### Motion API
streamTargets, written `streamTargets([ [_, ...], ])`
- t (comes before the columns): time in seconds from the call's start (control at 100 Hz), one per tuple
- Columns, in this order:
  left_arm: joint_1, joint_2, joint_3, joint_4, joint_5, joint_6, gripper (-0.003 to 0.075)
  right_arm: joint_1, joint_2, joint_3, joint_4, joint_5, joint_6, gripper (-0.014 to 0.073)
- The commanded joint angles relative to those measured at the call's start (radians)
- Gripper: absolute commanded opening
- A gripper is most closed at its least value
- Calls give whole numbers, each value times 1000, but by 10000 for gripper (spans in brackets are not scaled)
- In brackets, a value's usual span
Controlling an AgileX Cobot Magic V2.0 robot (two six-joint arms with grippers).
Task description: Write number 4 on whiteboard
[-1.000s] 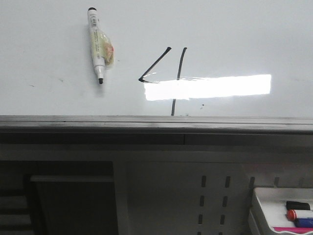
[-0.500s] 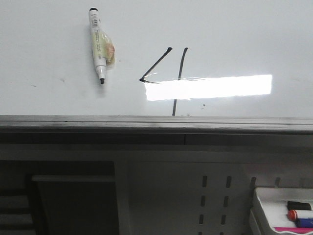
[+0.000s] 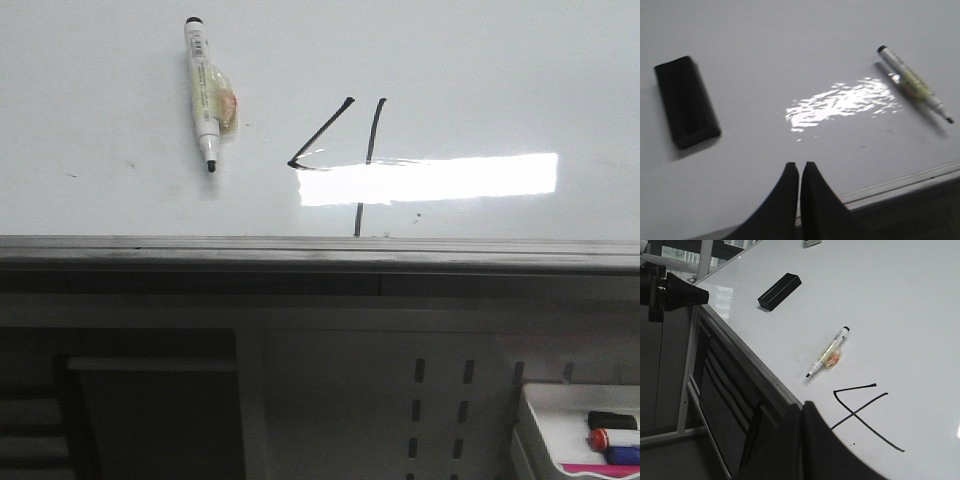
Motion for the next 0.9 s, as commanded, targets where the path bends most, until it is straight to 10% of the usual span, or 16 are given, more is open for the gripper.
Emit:
streamTargets([
  [0.0, 73, -48, 17, 110, -30, -160, -20, -8, 10, -26, 14, -68, -3, -64],
  [0.34, 142, -102, 73, 108, 279, -296, -20, -8, 10, -26, 14, -68, -3, -64],
  [0.89, 142, -102, 75, 108, 277, -296, -20, -8, 10, -26, 14, -68, -3, -64],
])
